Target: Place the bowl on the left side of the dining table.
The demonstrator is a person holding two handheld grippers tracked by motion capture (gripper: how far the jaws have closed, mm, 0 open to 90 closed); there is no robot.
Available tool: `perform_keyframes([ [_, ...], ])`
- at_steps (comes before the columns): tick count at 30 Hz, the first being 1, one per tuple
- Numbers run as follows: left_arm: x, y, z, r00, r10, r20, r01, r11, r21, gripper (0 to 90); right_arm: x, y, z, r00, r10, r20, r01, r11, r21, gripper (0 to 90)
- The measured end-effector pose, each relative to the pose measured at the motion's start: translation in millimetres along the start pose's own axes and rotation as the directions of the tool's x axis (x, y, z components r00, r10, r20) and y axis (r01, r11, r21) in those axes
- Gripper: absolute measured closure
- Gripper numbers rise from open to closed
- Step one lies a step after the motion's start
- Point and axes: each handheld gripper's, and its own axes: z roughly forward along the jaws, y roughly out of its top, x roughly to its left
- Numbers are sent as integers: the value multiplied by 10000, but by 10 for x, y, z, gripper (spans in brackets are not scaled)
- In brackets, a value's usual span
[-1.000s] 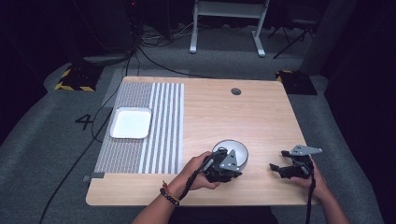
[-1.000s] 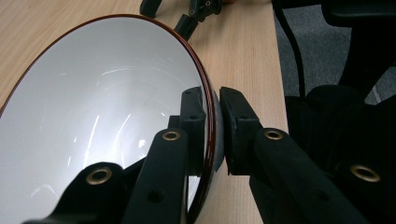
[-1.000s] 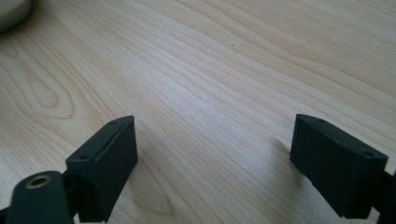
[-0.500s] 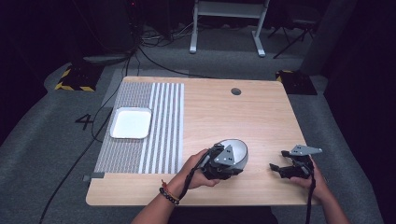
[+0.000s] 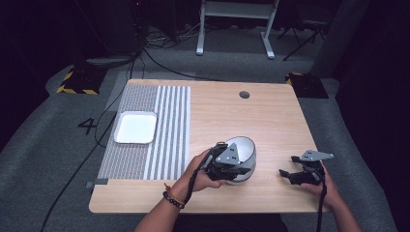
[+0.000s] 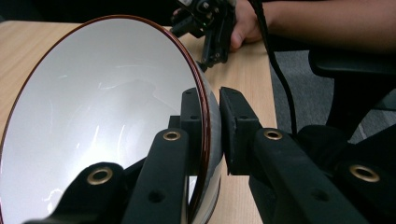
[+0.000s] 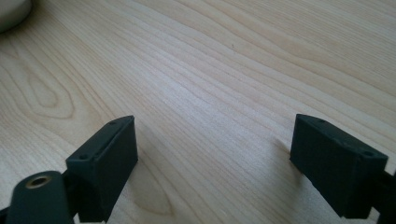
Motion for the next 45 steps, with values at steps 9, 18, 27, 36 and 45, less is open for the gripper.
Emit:
perform_keyframes([
  [9,25,9,-113,9996,-107,-251,97,9993,-365,803,1,0,0,10000,6,-1,-6,10000,-1,150],
  [18,100,-34,-284,9975,-310,-635,253,9957,-889,803,0,0,0,10000,3,0,-3,10000,0,150],
  [27,203,-103,-450,9940,-744,-796,640,9900,-1260,803,0,0,0,10000,3,-2,-3,10000,0,150],
  [36,345,-238,-657,9825,-1071,-1526,892,9888,-1199,803,0,0,0,10000,0,2,0,10000,1,150],
  [45,455,-387,-785,9624,-1784,-2050,1497,9776,-1482,803,1,0,0,10000,2,8,-2,10000,-3,150],
])
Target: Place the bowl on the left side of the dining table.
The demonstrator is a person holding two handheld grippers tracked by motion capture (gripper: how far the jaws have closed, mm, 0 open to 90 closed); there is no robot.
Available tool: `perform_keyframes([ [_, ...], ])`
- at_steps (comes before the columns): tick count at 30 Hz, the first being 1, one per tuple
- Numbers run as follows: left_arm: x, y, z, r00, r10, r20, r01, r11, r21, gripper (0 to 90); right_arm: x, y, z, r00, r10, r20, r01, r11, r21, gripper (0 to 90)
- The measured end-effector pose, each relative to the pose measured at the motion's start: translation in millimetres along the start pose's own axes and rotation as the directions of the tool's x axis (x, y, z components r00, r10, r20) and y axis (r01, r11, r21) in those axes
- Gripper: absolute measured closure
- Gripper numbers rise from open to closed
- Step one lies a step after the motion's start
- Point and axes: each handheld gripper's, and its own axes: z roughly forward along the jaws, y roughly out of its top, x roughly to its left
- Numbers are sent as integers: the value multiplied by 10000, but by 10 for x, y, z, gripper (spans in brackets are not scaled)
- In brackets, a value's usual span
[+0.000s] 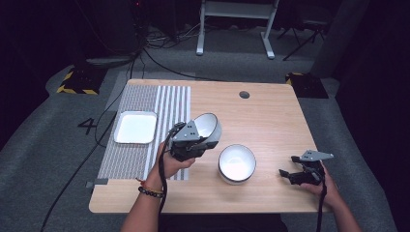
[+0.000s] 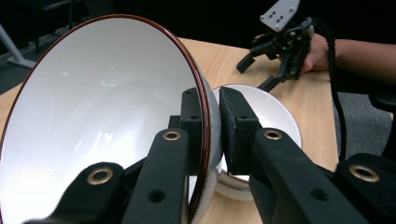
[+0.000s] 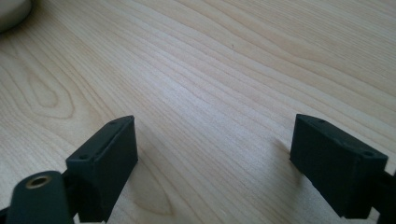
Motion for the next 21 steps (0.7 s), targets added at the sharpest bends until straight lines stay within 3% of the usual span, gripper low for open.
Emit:
perform_keyframes([
  [1,23,-35,-20,9998,6,-174,-7,10000,-5,803,0,0,0,10000,5,2,-5,10000,-1,150],
  [2,27,-51,-35,9999,-142,-75,143,9998,105,803,0,0,0,10000,4,2,-4,10000,-4,150],
  [8,96,-97,-107,9990,-230,-372,230,9997,-12,803,0,0,0,10000,2,-6,-2,10000,1,150],
  [9,139,-113,-149,9979,-383,-516,373,9991,-209,803,0,0,0,10000,-4,0,4,10000,4,150],
  [21,335,-197,-304,9900,-710,-1220,699,9975,-129,803,0,0,0,10000,-2,-2,2,10000,8,150],
])
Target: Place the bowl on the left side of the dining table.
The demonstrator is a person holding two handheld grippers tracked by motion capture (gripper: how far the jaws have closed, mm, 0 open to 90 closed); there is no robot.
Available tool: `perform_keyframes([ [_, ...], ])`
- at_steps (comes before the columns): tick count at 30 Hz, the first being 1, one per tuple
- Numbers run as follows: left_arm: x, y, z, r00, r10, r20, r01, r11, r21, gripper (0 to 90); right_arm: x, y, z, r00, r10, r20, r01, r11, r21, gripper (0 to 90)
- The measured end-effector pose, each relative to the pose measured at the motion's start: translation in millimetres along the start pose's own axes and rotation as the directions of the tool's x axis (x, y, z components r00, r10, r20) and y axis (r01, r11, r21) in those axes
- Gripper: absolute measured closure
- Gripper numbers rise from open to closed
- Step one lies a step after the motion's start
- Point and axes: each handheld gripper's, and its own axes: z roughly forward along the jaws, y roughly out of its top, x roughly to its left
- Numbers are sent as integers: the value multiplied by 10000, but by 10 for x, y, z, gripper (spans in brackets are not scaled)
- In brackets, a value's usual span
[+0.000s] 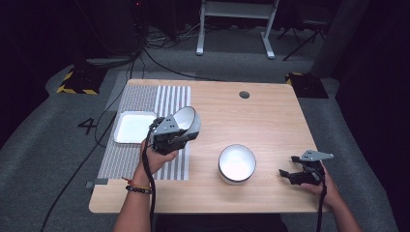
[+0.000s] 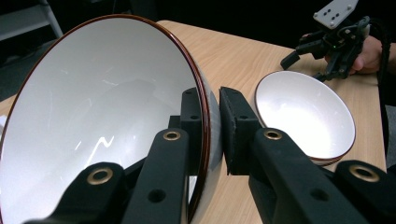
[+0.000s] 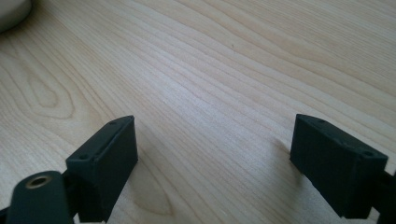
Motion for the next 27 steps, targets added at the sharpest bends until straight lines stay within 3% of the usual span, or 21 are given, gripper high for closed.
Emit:
perform_keyframes([
  [9,156,-55,-121,9979,-293,-582,293,9996,-9,803,1,0,1,10000,8,1,-8,10000,-16,150],
  [10,189,-49,-166,9961,-311,-824,315,9995,35,803,0,-1,0,10000,6,4,-6,10000,-5,150],
  [16,290,-50,-286,9911,-441,-1259,439,9990,-46,803,5,-1,1,10000,58,14,-58,10000,-22,150],
  [19,323,-59,-314,9901,-579,-1282,580,9983,-29,803,5,-1,1,10000,61,15,-61,10000,-18,150],
  [23,415,-74,-342,9818,-571,-1809,600,9981,106,803,5,-1,1,10000,60,13,-60,10000,-20,150],
  [24,424,-81,-345,9812,-729,-1787,782,9967,233,804,5,-1,1,10000,62,14,-62,10000,-19,150],
  [27,466,-85,-354,9782,-728,-1943,803,9963,311,803,5,-1,1,10000,64,14,-64,10000,-21,150],
])
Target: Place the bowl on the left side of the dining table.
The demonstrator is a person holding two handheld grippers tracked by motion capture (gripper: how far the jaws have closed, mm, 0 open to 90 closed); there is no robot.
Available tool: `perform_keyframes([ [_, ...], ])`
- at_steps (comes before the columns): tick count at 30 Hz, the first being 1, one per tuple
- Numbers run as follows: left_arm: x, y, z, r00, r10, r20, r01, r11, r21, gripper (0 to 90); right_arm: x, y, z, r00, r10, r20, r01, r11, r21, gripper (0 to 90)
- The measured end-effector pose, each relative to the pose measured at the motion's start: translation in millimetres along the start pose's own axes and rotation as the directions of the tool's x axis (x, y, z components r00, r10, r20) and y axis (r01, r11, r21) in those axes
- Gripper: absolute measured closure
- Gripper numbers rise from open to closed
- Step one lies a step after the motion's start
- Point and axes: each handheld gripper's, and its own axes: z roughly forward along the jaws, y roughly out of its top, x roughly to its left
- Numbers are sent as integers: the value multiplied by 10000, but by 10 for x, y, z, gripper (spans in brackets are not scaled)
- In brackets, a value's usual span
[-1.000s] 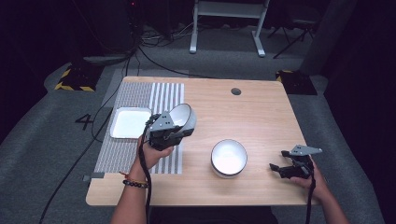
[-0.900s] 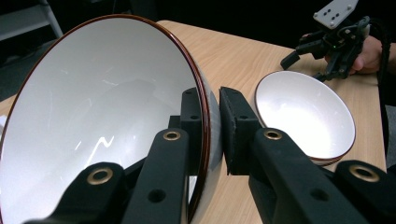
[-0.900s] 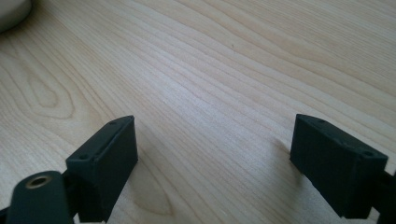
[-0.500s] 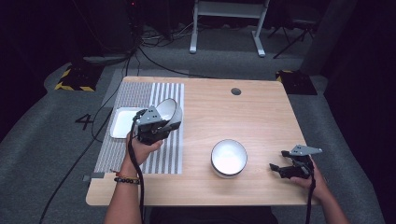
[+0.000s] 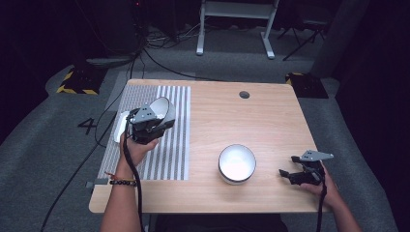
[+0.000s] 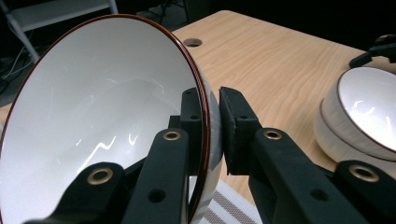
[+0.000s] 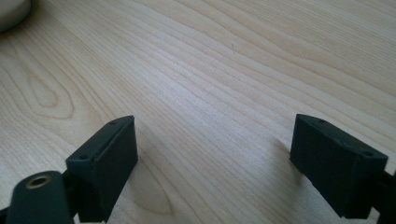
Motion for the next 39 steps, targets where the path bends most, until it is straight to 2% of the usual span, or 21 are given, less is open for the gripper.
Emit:
perform_keyframes([
  [2,59,-4,-1,10000,9,-49,-8,9997,229,803,0,0,0,10000,0,1,0,10000,-2,151],
  [14,280,-66,-45,9985,-299,-464,328,9975,626,804,0,0,0,10000,0,0,0,10000,-1,150],
  [30,406,-70,-34,9935,-259,-1107,393,9919,1204,804,0,0,0,10000,-6,1,6,10000,1,150],
  [32,415,-75,-20,9939,-206,-1085,344,9913,1271,803,0,0,0,10000,0,-1,0,10000,-1,150],
  [33,408,-78,4,9930,-324,-1135,466,9910,1253,803,0,0,0,10000,-5,0,5,10000,0,150],
  [35,420,-77,33,9918,-180,-1264,363,9889,1439,804,0,0,0,10000,-1,0,1,10000,0,150],
  [38,446,-92,87,9902,-196,-1383,440,9835,1757,804,0,0,0,10000,-6,-1,6,10000,0,150],
  [39,456,-98,96,9898,-242,-1403,476,9849,1663,804,0,0,0,10000,-4,1,4,10000,0,150],
])
